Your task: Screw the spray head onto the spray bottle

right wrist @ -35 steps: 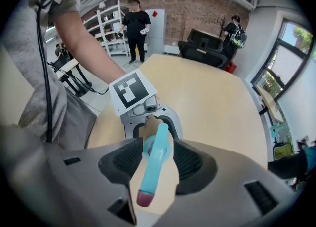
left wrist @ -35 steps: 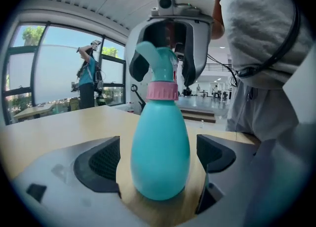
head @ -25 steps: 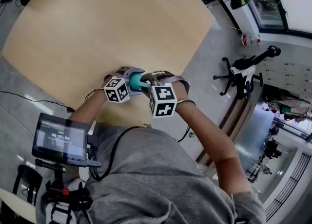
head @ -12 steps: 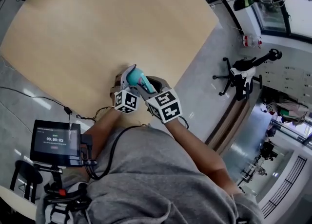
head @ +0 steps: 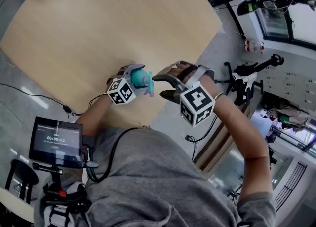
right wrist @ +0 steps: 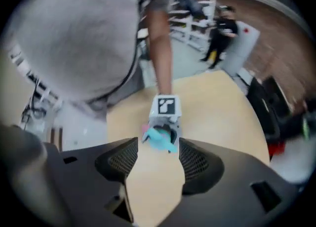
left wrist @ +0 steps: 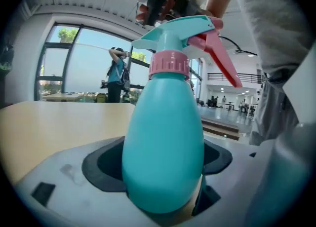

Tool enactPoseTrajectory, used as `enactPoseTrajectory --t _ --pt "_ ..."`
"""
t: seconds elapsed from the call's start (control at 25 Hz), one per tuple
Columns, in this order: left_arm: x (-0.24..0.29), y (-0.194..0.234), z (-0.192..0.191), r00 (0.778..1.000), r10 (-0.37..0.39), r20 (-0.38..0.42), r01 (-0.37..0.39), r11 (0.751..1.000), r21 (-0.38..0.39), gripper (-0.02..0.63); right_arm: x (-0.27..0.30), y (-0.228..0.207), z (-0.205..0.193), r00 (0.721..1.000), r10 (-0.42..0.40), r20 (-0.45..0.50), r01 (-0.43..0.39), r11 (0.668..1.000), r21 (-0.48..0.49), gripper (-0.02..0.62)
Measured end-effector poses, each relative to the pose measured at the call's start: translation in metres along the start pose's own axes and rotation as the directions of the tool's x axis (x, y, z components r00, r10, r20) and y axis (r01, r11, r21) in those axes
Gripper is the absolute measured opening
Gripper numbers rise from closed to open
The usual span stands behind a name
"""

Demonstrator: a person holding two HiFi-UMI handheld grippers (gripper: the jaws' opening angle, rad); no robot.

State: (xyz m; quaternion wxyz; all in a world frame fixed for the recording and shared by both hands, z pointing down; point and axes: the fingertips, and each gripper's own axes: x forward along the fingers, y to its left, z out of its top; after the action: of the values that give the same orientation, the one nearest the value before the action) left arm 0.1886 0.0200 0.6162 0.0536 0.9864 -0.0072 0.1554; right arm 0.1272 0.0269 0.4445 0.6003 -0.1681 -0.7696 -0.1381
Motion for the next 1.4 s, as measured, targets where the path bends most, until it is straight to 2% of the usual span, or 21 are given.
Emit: enactPoseTrajectory --t 0.04,0.12,0.28,0.36,0.44,0.52,0.6,0.64,0.68,0.72,0.76,0.8,0.84,0.88,0.92,0.96,1.04,1.12,1.24,1.32,1.4 --pt "0.000 -0.001 -0.001 0.999 -0.042 -0.008 0.042 0.999 0.015 0.403 0.009 0.006 -0.011 0.995 0.039 -0.089 -0.053 0.987 -0.151 0.244" --pt "0.000 -0.003 -0.003 0.995 -0.101 -0.024 0.102 0.994 0.041 0.402 0.030 0.012 -0.019 0.984 0.077 -0.161 -0.126 0.939 -0.320 0.244" --pt "0.001 -0.006 -0.005 0.988 -0.146 -0.042 0.148 0.987 0.060 0.402 0.071 0.014 -0.019 0.984 0.092 -0.151 -0.149 0.889 -0.433 0.242" --pt "0.003 -0.006 -0.006 0.987 -0.152 -0.045 0.155 0.986 0.061 0.403 0.086 0.013 -0.022 0.985 0.082 -0.151 -0.141 0.888 -0.438 0.241" --pt "0.004 -0.007 -0.006 0.987 -0.155 -0.048 0.158 0.985 0.066 0.403 0.093 0.007 -0.021 0.992 0.055 -0.117 -0.093 0.934 -0.345 0.164" --pt "0.005 -0.007 -0.005 0.987 -0.152 -0.046 0.155 0.986 0.063 0.403 0.094 0.000 -0.019 0.996 0.040 -0.085 -0.050 0.992 -0.114 0.133" --pt "0.004 -0.005 -0.004 0.990 -0.131 -0.041 0.133 0.990 0.052 0.403 0.094 -0.005 -0.022 0.998 -0.003 -0.060 0.011 0.990 0.138 0.133" --pt "0.003 -0.004 -0.004 0.993 -0.113 -0.040 0.115 0.992 0.047 0.403 0.094 -0.007 -0.023 0.998 -0.047 -0.046 0.058 0.962 0.266 0.133" --pt "0.003 -0.003 -0.003 0.995 -0.090 -0.039 0.092 0.995 0.041 0.403 0.094 -0.009 -0.025 0.994 -0.103 -0.031 0.107 0.906 0.410 0.133" --pt "0.002 -0.003 -0.003 0.997 -0.062 -0.037 0.063 0.997 0.032 0.402 0.094 -0.009 -0.026 0.986 -0.168 -0.020 0.150 0.812 0.564 0.133" --pt "0.002 -0.002 -0.003 0.999 -0.027 -0.034 0.028 0.999 0.021 0.403 0.093 -0.010 -0.027 0.972 -0.236 -0.020 0.180 0.679 0.712 0.134" --pt "0.001 0.000 -0.002 0.999 0.017 -0.030 -0.016 1.000 0.007 0.403 0.092 -0.010 -0.029 0.952 -0.303 -0.035 0.197 0.522 0.830 0.133" --pt "-0.001 0.003 -0.002 0.997 0.073 -0.025 -0.073 0.997 -0.011 0.403 0.090 -0.012 -0.030 0.930 -0.362 -0.066 0.210 0.373 0.904 0.133" --pt "-0.003 0.007 -0.002 0.990 0.142 -0.019 -0.143 0.989 -0.032 0.403 0.089 -0.015 -0.030 0.907 -0.409 -0.103 0.222 0.256 0.941 0.134" --pt "-0.006 0.013 -0.002 0.975 0.220 -0.014 -0.221 0.974 -0.059 0.403 0.087 -0.019 -0.029 0.886 -0.443 -0.134 0.231 0.172 0.958 0.135" --pt "-0.010 0.019 -0.002 0.954 0.298 -0.011 -0.298 0.951 -0.088 0.403 0.086 -0.022 -0.028 0.869 -0.469 -0.154 0.231 0.111 0.966 0.134" --pt "-0.018 0.027 -0.005 0.909 0.418 -0.012 -0.415 0.899 -0.139 0.403 0.087 -0.028 -0.026 0.849 -0.501 -0.171 0.223 0.046 0.974 0.135" --pt "-0.021 0.030 -0.007 0.884 0.468 -0.017 -0.464 0.871 -0.161 0.403 0.088 -0.029 -0.024 0.841 -0.512 -0.172 0.219 0.033 0.975 0.135" --pt "-0.021 0.030 -0.008 0.882 0.471 -0.014 -0.466 0.868 -0.170 0.403 0.090 -0.031 -0.023 0.846 -0.509 -0.162 0.223 0.062 0.973 0.137" --pt "-0.020 0.029 -0.008 0.889 0.458 -0.011 -0.454 0.875 -0.169 0.403 0.093 -0.028 -0.022 0.873 -0.469 -0.133 0.220 0.136 0.966 0.137" --pt "-0.017 0.027 -0.007 0.899 0.438 -0.011 -0.434 0.887 -0.160 0.403 0.093 -0.023 -0.021 0.912 -0.400 -0.093 0.206 0.249 0.946 0.148"
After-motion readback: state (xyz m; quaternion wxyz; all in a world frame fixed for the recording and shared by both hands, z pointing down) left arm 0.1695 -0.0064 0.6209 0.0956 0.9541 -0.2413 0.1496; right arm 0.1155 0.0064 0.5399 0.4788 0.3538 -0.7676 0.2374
